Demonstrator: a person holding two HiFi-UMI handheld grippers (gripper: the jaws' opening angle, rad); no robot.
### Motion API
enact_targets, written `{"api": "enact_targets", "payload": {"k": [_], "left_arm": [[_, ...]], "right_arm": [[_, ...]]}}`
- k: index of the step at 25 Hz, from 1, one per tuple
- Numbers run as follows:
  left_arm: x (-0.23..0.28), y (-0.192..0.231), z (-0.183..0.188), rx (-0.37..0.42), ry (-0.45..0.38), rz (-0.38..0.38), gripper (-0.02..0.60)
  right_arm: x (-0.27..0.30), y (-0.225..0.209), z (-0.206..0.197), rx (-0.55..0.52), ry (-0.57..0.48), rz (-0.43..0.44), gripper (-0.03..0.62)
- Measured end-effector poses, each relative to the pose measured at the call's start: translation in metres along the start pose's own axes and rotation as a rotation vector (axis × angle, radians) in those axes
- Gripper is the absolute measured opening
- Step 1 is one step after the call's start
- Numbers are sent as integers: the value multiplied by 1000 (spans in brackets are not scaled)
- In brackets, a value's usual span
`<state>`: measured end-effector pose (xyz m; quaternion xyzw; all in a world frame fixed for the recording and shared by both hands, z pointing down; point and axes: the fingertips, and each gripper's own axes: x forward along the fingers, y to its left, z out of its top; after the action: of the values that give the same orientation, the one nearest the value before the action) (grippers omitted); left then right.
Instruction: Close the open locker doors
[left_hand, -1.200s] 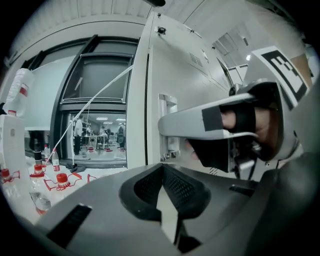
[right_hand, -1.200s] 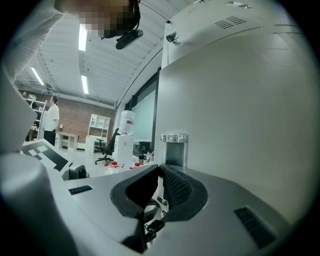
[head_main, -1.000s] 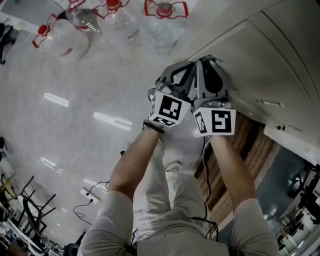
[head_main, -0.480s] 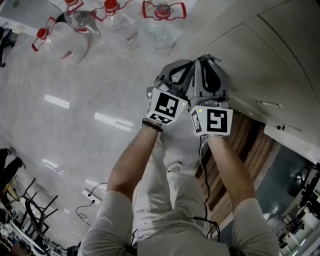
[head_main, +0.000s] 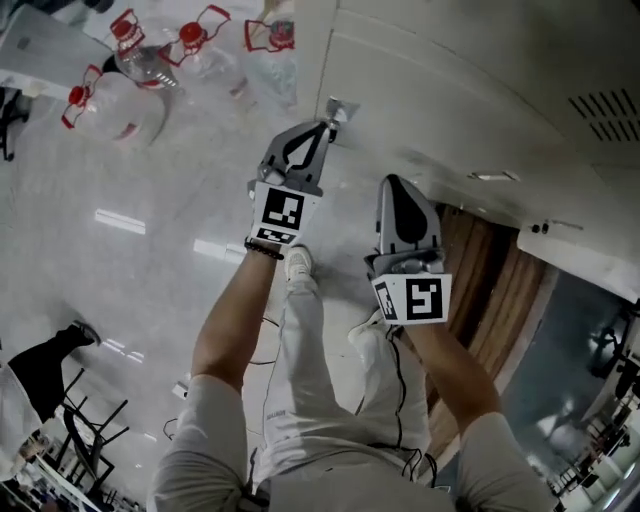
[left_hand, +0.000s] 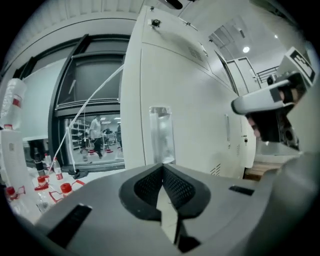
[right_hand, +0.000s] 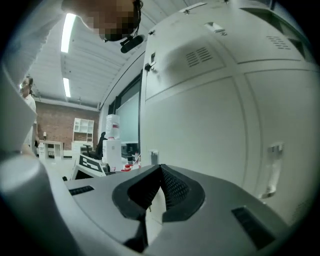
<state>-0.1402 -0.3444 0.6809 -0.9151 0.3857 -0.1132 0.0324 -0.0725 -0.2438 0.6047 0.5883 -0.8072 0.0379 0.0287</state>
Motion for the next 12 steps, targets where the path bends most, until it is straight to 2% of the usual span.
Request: {"api": "enact_targets", "payload": {"k": [3, 6, 10, 12], "left_arm": [[-16, -29, 29, 16, 33, 8, 5], [-31, -73, 77, -22, 44, 13, 5], [-42, -162, 162, -109, 14, -17, 5], [-38, -210, 205, -138, -10, -64, 5]], "right_arm": [[-61, -27, 28, 18, 4, 8, 11], [-118, -61, 59, 22, 20, 1, 11], [-193, -113, 109, 41, 24, -51, 11], [-226, -138, 132, 56, 11, -103, 11]]}}
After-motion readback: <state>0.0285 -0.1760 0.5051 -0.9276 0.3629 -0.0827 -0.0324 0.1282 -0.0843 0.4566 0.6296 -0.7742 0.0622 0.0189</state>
